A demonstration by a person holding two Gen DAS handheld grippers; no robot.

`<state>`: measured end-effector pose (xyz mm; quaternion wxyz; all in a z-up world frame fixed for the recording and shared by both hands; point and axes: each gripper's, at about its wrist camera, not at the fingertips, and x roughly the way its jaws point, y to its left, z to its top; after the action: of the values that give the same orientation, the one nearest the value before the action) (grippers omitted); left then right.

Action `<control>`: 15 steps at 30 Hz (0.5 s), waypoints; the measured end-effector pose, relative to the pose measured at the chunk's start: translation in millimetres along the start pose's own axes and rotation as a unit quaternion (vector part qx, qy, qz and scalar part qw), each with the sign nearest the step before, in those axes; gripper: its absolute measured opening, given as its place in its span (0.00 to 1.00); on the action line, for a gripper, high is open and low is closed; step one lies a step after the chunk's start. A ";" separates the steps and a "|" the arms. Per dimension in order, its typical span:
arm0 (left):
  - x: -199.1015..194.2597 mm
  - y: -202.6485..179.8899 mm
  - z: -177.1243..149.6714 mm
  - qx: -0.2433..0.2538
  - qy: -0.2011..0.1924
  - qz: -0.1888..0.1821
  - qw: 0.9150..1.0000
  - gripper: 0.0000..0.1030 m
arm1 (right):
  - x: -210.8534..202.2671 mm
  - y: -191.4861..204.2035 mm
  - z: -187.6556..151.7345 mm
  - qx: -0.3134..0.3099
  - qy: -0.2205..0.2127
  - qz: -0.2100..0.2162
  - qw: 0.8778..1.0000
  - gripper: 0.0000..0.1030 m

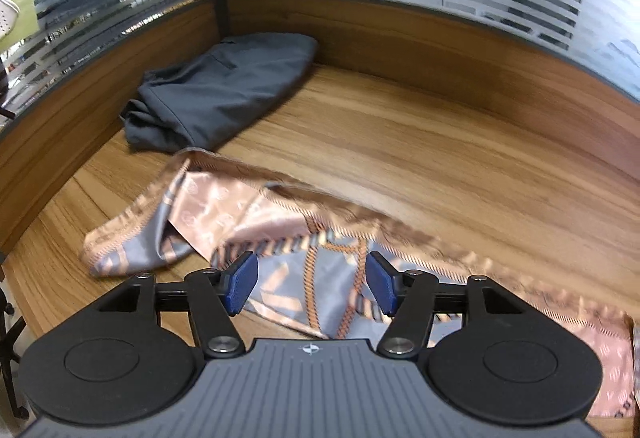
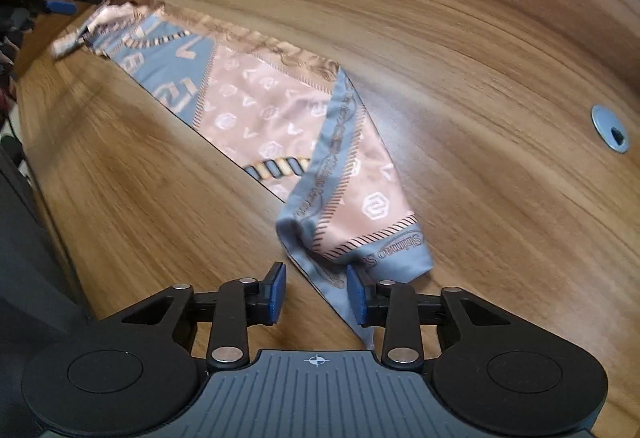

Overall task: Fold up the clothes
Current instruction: 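Release the scarf from both grippers and smooth it flat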

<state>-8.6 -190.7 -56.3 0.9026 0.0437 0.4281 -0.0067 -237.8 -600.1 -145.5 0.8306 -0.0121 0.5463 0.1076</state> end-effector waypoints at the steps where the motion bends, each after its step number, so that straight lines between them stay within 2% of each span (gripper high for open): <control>1: -0.1 -1.6 -2.7 0.001 0.004 -0.002 1.000 0.66 | 0.9 -1.2 -0.2 -0.003 -0.001 0.000 1.000 0.14; 2: -0.1 -3.2 -5.2 0.001 0.007 -0.003 1.000 0.66 | 1.8 -2.3 -0.5 -0.005 -0.001 -0.001 1.000 0.11; 3: -0.2 -5.0 -7.9 0.002 0.010 -0.005 1.000 0.66 | 1.7 -4.1 0.2 -0.003 0.001 -0.001 1.000 0.02; 7: -1.4 -13.9 -14.8 0.007 0.013 -0.016 1.000 0.66 | -11.8 -21.1 -0.2 0.041 -0.009 0.013 0.999 0.02; 12: -3.1 -31.8 -22.4 0.020 0.016 -0.049 0.998 0.66 | -47.9 -51.8 -5.5 0.117 -0.024 0.012 0.993 0.02; 15: -3.1 -46.4 -27.7 0.034 0.022 -0.073 0.997 0.66 | -59.6 -59.8 -4.8 0.116 -0.017 0.020 0.993 0.03</control>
<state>-34.3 -234.6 -74.7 0.8882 0.0433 0.4492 -0.0861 -253.3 -669.0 -99.0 0.8336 0.0966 0.5406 0.0601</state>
